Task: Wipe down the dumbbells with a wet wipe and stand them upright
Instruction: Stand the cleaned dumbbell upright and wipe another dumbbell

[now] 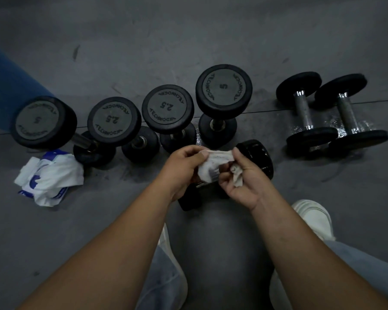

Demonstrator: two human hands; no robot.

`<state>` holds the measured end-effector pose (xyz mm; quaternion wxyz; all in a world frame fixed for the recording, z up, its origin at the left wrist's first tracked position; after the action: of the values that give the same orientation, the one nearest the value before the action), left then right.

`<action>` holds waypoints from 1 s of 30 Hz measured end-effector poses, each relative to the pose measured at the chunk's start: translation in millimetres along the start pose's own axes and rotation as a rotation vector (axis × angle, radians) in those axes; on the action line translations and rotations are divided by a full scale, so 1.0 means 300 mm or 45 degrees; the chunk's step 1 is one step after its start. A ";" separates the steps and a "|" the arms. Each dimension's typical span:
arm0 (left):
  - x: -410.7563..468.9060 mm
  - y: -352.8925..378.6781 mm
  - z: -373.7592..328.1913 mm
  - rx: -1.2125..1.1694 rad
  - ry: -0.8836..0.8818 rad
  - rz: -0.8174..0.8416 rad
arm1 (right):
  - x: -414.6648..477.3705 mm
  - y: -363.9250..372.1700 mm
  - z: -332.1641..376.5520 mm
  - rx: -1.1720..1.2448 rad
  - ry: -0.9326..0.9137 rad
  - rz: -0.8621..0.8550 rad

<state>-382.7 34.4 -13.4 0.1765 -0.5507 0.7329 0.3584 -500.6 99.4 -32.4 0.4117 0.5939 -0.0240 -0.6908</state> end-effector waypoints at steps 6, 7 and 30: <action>0.027 -0.064 -0.011 0.939 0.401 -0.016 | -0.015 -0.019 0.085 0.295 -0.335 -0.255; 0.024 -0.069 -0.008 1.059 0.452 -0.047 | -0.023 -0.011 0.102 0.191 -0.438 -0.279; 0.006 -0.171 0.106 1.404 0.348 -0.165 | 0.016 -0.035 -0.024 -2.560 -1.173 -0.472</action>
<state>-339.5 49.1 -53.1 0.3628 -0.4624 0.7925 -0.1630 -500.0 106.9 -43.9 0.5469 -0.3264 0.4835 -0.6005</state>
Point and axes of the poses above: each hand's wrist, its own x-axis towards the middle knuckle, its own y-axis out of the palm, z = x × y, the point moved 5 cm from there along x, towards the middle knuckle, and after that the axes turned 10 degrees about -x, right-handed, at the moved point
